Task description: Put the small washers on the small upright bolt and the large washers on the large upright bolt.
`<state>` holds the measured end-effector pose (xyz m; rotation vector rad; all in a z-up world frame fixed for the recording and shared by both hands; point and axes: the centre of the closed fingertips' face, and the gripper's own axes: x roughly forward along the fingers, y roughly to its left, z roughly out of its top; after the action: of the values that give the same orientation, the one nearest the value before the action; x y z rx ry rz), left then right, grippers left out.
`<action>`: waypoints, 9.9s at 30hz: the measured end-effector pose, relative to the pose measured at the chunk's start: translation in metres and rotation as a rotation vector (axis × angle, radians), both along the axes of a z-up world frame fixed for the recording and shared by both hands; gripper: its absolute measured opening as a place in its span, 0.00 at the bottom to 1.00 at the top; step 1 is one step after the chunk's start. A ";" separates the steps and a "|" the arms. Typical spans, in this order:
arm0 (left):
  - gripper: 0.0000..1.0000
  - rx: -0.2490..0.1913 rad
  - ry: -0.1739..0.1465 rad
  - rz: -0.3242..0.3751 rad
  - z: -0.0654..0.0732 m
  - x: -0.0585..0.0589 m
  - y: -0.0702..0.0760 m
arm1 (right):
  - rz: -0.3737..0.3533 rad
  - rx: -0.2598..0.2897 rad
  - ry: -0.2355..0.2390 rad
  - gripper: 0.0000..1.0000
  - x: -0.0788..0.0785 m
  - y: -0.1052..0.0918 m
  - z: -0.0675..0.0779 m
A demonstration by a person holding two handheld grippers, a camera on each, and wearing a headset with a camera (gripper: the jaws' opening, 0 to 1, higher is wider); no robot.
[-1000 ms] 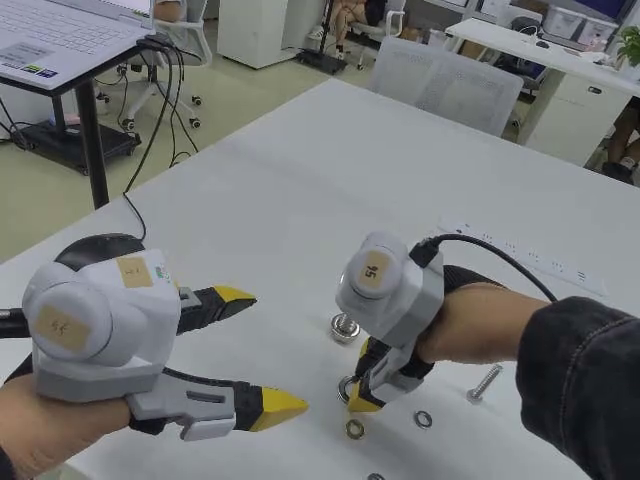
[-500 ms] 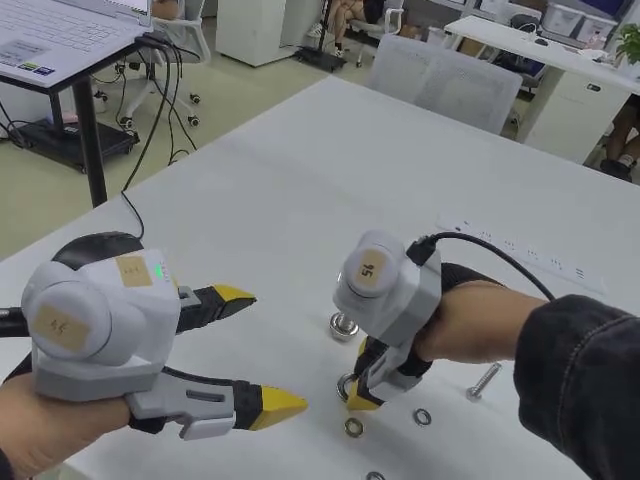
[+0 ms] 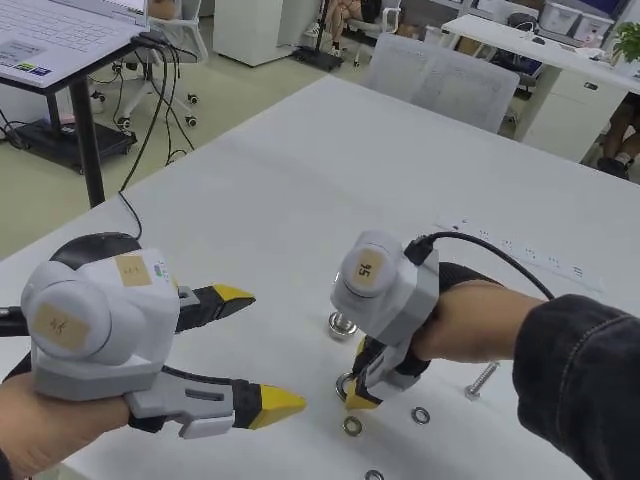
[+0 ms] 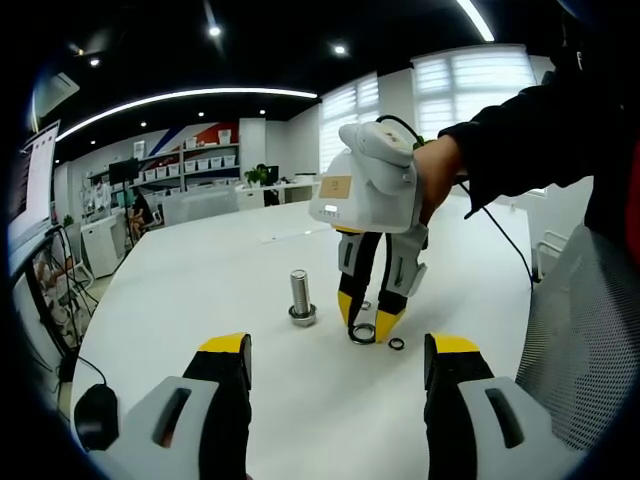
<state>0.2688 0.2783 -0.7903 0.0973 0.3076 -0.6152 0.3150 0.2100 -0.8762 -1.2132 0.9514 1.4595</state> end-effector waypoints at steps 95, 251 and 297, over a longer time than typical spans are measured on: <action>0.69 -0.024 0.019 0.013 -0.011 0.010 0.003 | 0.032 0.059 -0.072 0.24 0.064 0.032 0.081; 0.68 -0.008 0.019 -0.048 -0.006 0.012 -0.008 | -0.069 -0.035 -0.040 0.27 0.068 -0.019 0.028; 0.68 0.018 0.029 -0.103 0.000 0.005 -0.022 | -0.129 -0.024 0.003 0.23 0.044 -0.045 -0.001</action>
<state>0.2737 0.2562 -0.7906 0.1220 0.3374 -0.7161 0.3592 0.1652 -0.8772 -1.1461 1.0330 1.3519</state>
